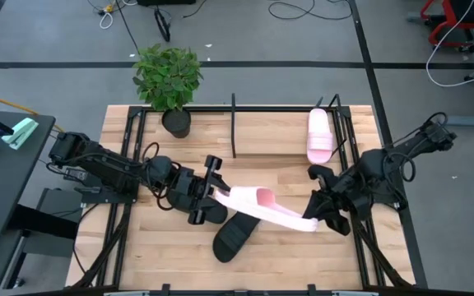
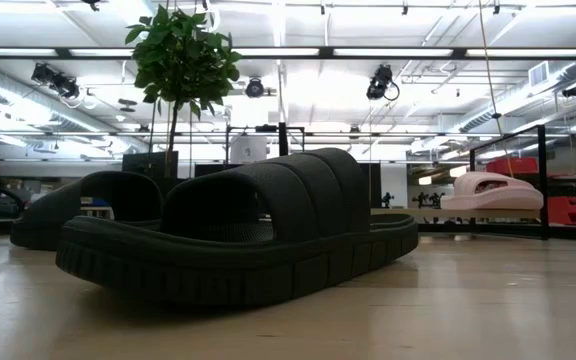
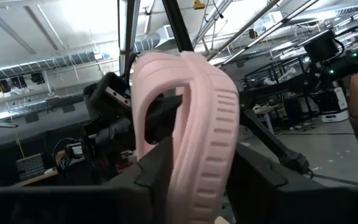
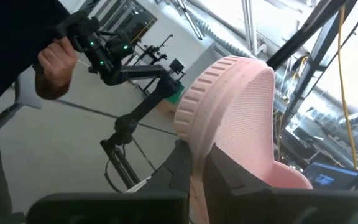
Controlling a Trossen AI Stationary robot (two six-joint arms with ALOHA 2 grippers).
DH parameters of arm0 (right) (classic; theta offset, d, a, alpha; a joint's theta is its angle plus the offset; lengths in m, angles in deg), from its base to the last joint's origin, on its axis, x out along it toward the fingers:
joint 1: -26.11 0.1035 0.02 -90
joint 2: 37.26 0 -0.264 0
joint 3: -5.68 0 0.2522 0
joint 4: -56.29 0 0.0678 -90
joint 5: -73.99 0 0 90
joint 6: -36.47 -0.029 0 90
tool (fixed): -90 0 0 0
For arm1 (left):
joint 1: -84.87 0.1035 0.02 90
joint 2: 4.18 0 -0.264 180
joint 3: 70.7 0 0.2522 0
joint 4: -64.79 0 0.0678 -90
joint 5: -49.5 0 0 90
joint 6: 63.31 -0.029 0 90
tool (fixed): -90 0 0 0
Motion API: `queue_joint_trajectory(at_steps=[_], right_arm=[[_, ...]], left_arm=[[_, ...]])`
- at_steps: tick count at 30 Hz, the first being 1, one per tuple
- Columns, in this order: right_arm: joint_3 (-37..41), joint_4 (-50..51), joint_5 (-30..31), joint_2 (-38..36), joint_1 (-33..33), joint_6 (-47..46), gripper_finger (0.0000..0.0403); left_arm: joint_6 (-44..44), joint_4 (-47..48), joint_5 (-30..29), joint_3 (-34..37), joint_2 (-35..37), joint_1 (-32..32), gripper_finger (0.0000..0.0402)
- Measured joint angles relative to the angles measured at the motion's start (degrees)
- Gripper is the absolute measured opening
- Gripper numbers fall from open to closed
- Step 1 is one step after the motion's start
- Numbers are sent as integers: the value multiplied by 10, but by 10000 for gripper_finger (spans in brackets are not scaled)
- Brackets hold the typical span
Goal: Pick and place slides into the shelf
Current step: Put the pink slide on the shelf
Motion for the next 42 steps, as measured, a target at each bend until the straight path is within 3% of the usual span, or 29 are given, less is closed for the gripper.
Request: queue_joint_trajectory(at_steps=[3,7,11,16,23,28,37,42], right_arm=[[0,0,2,-4,-1,-17,32],[0,1,1,-4,0,-35,81],[-1,25,18,-10,2,-42,123],[-1,103,95,-40,18,-88,152],[-1,211,252,-96,74,-144,158],[-1,278,345,-120,112,-184,158],[-1,381,404,-136,148,-273,159],[-1,432,412,-137,148,-317,170]], left_arm=[[0,-1,1,0,0,0,100],[-3,0,-7,0,0,0,40],[-1,4,-42,0,0,0,40],[-12,45,-119,-1,6,0,50],[-60,86,-210,-12,5,-19,41],[-91,224,-268,-84,5,-34,42],[-86,436,-285,-202,3,-47,41],[-42,503,-284,-230,3,-51,46]])
